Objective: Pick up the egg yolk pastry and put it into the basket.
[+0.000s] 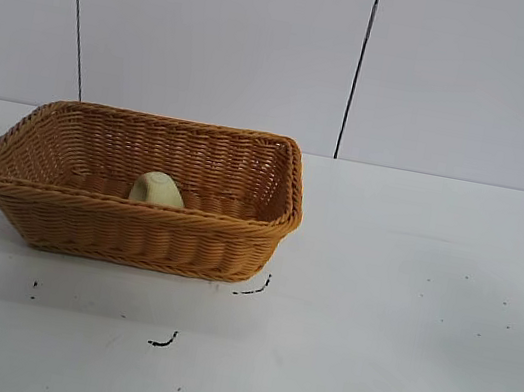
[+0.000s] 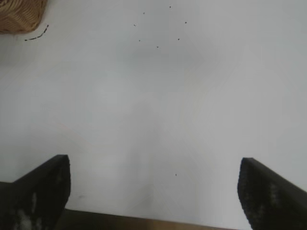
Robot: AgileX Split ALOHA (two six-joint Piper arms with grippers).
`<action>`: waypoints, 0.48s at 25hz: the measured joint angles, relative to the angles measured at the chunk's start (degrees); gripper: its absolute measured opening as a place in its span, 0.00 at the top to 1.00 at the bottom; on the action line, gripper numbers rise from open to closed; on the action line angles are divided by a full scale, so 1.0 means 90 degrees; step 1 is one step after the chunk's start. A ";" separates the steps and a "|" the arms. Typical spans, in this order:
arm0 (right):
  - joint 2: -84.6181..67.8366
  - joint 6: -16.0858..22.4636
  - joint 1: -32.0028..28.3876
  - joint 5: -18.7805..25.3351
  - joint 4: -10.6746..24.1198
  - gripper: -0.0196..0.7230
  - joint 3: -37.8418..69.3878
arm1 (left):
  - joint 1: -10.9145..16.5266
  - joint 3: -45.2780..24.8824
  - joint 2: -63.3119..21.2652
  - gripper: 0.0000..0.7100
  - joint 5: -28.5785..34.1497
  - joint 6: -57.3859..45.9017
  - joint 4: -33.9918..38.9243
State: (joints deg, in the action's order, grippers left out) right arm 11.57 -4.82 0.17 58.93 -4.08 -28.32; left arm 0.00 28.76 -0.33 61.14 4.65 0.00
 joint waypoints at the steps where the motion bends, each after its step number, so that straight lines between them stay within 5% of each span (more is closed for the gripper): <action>1: -0.0215 0.0000 0.0000 0.0000 0.0000 0.06 0.0000 | 0.0000 0.0000 0.0000 0.02 0.0000 0.0000 0.0000; 12: -0.1308 0.0000 0.0000 0.0002 0.0000 0.06 0.0028 | 0.0000 0.0000 0.0000 0.02 0.0000 0.0000 0.0000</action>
State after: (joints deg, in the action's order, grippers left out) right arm -0.20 -4.82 0.17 58.95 -4.08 -28.07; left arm 0.00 28.76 -0.33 61.14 4.65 0.00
